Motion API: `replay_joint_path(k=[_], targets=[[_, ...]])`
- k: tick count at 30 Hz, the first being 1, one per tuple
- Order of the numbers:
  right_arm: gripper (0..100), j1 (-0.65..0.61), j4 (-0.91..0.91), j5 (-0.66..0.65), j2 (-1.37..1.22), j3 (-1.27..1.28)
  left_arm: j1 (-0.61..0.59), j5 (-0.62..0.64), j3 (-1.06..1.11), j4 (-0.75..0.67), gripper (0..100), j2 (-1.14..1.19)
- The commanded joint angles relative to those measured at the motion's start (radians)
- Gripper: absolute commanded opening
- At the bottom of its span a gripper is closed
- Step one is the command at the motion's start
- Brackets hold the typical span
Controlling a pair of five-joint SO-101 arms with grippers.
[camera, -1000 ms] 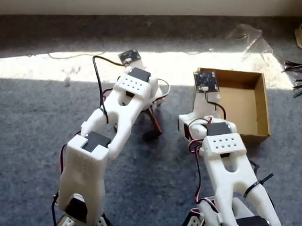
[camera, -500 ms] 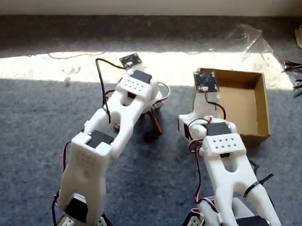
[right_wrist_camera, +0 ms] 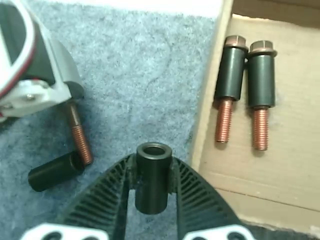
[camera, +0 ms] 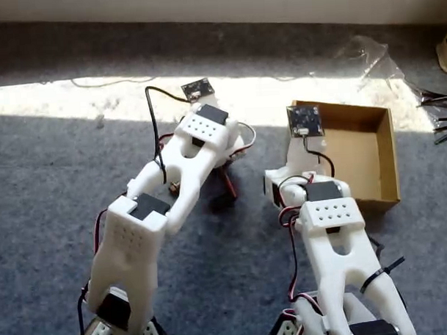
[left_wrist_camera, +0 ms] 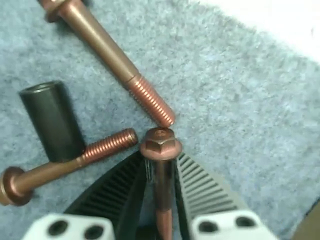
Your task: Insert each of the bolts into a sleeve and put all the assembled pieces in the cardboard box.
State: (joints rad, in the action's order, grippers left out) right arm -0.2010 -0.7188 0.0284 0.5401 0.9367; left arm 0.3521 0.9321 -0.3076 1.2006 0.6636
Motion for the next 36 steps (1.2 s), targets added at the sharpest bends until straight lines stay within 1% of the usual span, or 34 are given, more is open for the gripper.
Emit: replay_joint_path(k=[1, 3, 6, 10, 18, 22, 26, 29, 31, 34, 36], targets=[[0.5, 0.035, 0.027, 0.0, 0.036, -0.01, 0.015, -0.048, -0.024, 0.003, 4, -0.018], [0.5, 0.035, 0.027, 0.0, 0.036, -0.01, 0.016, -0.097, -0.028, 0.003, 4, -0.018], [0.5, 0.035, 0.027, 0.0, 0.036, -0.01, 0.016, -0.172, -0.07, 0.012, 0, -0.018], [0.5, 0.035, 0.028, 0.0, 0.036, -0.01, 0.016, -0.27, -0.116, 0.041, 1, -0.018], [0.5, 0.035, 0.028, 0.0, 0.036, -0.01, 0.03, -0.285, -0.257, 0.189, 1, -0.018], [0.5, 0.033, 0.028, 0.0, 0.036, -0.013, 0.062, -0.287, -0.352, 0.29, 1, -0.018], [0.5, 0.03, 0.031, 0.0, 0.036, -0.013, 0.07, -0.288, -0.472, 0.407, 1, -0.019], [0.5, 0.03, 0.081, 0.0, 0.036, -0.002, 0.067, -0.293, -0.582, 0.506, 1, -0.019], [0.5, 0.03, 0.084, 0.0, 0.036, -0.002, 0.067, -0.347, -0.653, 0.551, 0, -0.021], [0.5, 0.03, 0.084, 0.0, 0.036, -0.002, 0.064, -0.448, -0.697, 0.559, 0, -0.021], [0.5, 0.028, 0.084, 0.0, 0.036, -0.002, 0.054, -0.473, -0.697, 0.56, 0, -0.033]])
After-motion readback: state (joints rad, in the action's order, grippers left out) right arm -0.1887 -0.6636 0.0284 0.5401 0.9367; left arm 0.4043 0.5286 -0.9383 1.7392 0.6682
